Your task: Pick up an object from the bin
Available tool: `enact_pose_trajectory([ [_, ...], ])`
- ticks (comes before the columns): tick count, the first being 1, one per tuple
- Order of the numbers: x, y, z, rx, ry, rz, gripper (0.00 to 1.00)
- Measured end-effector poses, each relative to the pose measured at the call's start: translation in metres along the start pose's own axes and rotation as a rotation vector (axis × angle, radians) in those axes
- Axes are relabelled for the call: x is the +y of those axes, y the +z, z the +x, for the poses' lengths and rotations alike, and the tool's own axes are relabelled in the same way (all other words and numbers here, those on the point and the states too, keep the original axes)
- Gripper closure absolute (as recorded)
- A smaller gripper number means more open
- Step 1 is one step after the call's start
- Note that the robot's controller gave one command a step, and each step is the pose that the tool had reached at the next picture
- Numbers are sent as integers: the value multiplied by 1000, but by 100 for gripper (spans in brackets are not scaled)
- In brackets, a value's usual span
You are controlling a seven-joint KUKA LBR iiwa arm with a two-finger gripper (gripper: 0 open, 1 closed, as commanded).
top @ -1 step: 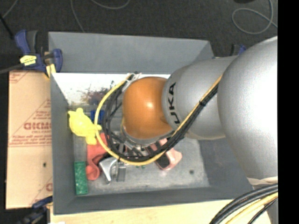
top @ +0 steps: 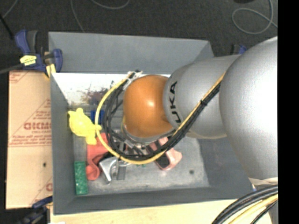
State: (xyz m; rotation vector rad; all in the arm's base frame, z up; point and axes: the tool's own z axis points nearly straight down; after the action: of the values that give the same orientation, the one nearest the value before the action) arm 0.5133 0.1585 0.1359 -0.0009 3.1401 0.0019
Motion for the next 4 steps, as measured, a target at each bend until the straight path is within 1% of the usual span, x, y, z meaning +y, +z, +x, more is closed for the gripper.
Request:
enact_pose_trajectory([
  [1,0,18,-9,-4,98,-1,0],
  [2,-2,65,-20,-3,74,-1,100],
  [3,-2,65,-20,-3,75,-1,100],
  [4,-4,18,-19,9,65,3,100],
])
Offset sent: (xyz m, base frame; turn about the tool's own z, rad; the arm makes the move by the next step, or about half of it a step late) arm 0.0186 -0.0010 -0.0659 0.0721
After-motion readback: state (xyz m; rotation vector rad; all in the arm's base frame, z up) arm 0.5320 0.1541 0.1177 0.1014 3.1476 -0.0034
